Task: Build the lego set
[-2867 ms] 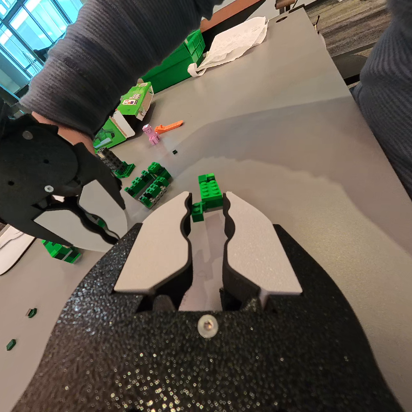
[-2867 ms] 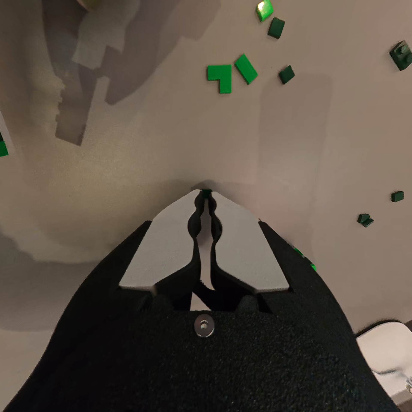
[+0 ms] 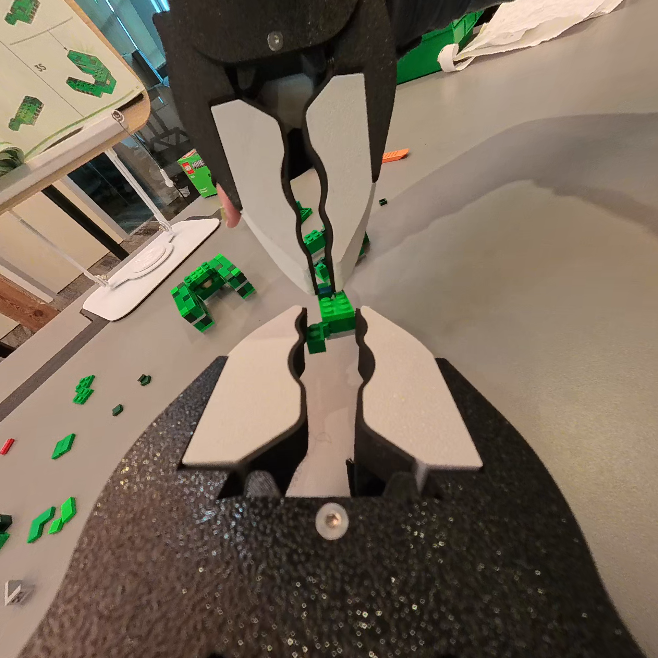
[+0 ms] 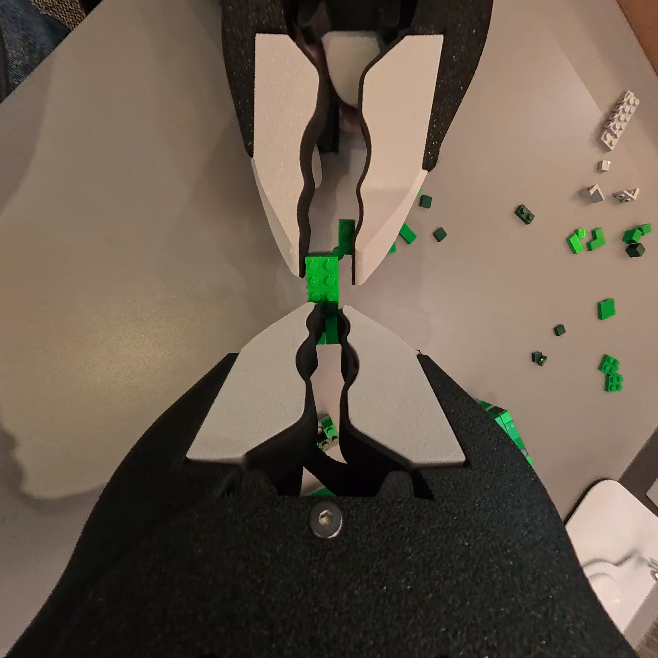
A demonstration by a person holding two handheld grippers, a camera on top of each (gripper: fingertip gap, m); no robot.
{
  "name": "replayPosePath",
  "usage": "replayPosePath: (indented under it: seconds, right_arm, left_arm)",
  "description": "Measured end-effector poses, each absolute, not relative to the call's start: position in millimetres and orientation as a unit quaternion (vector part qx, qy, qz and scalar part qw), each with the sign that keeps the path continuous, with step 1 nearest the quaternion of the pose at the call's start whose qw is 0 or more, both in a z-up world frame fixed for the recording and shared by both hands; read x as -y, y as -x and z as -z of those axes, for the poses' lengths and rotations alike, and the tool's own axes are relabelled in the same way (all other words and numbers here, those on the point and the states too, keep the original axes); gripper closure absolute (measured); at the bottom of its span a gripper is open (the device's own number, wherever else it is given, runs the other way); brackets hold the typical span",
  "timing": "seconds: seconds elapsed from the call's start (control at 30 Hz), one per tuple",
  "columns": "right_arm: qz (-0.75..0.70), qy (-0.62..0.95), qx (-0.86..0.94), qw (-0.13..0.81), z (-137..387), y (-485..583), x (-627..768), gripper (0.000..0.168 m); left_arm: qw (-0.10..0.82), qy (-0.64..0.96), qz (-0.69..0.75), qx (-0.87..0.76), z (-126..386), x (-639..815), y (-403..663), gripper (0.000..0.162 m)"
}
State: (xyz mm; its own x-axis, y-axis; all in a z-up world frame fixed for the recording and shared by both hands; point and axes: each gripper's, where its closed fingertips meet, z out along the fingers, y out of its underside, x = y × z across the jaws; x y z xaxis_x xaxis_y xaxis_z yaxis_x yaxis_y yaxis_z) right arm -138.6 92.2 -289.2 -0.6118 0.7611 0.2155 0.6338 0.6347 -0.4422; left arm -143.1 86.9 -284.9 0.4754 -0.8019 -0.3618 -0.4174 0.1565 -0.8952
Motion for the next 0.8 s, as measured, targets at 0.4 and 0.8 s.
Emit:
replayPosePath:
  seconds: [0.4, 0.8]
  right_arm:
    - [-0.159, 0.389, 0.886, 0.196, 288.9, 137.5, -91.8, 0.160]
    - [-0.161, 0.388, 0.886, 0.198, 288.6, 137.5, -90.4, 0.157]
  left_arm:
    - [0.587, 0.624, 0.165, -0.488, 284.0, -85.6, 142.1, 0.137]
    - [0.588, 0.624, 0.166, -0.488, 283.5, -85.4, 142.4, 0.137]
